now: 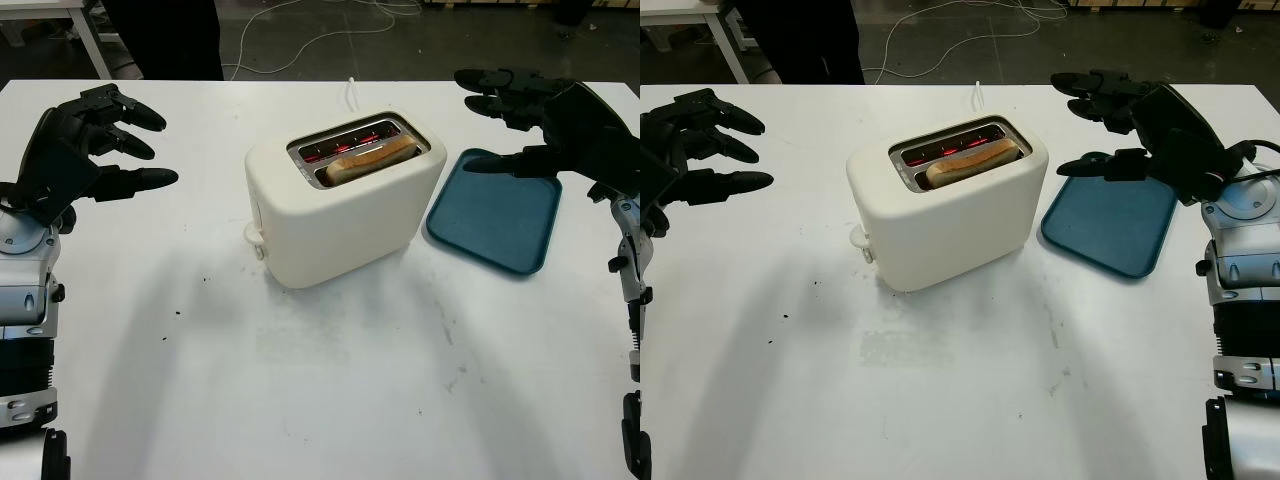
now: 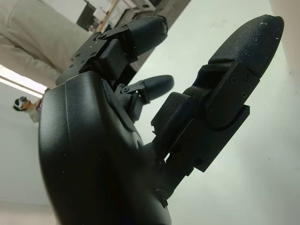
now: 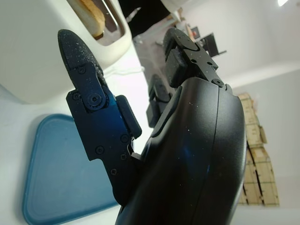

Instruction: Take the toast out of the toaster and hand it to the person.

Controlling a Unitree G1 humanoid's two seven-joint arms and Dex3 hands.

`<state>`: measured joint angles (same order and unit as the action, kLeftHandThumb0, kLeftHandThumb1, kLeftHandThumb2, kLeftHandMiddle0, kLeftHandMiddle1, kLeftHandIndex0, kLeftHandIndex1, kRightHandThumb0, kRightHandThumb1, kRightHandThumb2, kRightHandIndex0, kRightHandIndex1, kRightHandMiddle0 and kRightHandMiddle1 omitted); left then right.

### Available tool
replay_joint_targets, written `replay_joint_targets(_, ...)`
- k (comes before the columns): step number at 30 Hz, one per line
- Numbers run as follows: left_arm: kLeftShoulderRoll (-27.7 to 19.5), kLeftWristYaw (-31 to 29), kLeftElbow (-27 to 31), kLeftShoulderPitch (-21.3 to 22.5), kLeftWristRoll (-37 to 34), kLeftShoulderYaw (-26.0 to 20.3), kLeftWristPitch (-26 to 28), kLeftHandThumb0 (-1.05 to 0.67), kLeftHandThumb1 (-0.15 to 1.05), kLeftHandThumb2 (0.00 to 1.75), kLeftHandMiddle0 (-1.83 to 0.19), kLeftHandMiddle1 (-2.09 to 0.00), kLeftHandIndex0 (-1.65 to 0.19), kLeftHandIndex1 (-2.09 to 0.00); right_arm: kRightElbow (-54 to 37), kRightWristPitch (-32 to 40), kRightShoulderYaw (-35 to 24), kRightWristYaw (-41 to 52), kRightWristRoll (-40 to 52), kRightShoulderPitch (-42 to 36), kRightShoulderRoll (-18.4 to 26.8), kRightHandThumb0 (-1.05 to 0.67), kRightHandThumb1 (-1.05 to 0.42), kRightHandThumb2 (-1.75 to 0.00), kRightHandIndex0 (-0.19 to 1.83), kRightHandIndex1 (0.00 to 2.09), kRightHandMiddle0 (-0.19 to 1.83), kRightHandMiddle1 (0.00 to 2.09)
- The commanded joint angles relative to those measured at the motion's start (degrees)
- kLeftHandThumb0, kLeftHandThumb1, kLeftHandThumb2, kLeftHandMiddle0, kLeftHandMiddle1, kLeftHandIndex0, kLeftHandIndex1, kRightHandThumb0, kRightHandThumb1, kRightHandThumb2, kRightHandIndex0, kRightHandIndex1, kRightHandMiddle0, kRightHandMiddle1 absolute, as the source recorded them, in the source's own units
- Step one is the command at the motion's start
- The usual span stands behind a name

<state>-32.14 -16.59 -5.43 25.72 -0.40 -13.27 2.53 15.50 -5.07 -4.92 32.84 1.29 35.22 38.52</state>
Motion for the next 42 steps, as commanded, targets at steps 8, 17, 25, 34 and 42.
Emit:
replay_joint_targets(8, -0.07, 0.11, 0.29, -0.29, -0.80, -0.25, 0.22, -1.05, 0.56, 0.00, -0.49, -1.25, -0.52, -1.10, 0.13, -0.41, -0.20, 1.05, 0.99, 0.20, -0.32, -0.60, -0.73, 0.00, 0.35, 0.05, 0.38, 0.00)
replay_joint_targets(17, -0.02, 0.12, 0.55, -0.11, -0.89, -0.23, 0.56, -1.05, 0.55, 0.00, -0.49, -1.25, -0.53, -1.09, 0.15, -0.79, -0.08, 0.79, 0.52, 0.17, -0.25, -0.60, -0.73, 0.00, 0.35, 0.06, 0.38, 0.00)
replay_joint_targets(25, -0.14, 0.35, 0.60, -0.29, -0.47, -0.16, 0.57, -1.05, 0.57, 0.01, -0.49, -1.25, -0.53, -1.09, 0.62, -1.59, 0.10, 0.44, -0.02, 0.20, -0.41, -0.61, -0.72, 0.00, 0.36, 0.07, 0.39, 0.01)
replay_joint_targets(34, -0.10, 0.28, 0.05, -0.21, -0.53, -0.19, -0.43, -1.05, 0.57, 0.00, -0.50, -1.25, -0.54, -1.09, 0.78, -2.09, 0.28, 0.00, -0.77, 0.15, -0.17, -0.62, -0.73, 0.00, 0.37, 0.08, 0.40, 0.01)
replay_joint_targets(42, -0.20, 0.40, 0.27, -0.40, -0.23, -0.07, -0.19, -1.05, 0.58, 0.00, -0.50, -1.25, -0.54, -1.09, 0.23, -1.19, 0.15, -0.24, -0.67, -0.06, -0.41, -0.62, -0.73, 0.00, 0.37, 0.09, 0.40, 0.01)
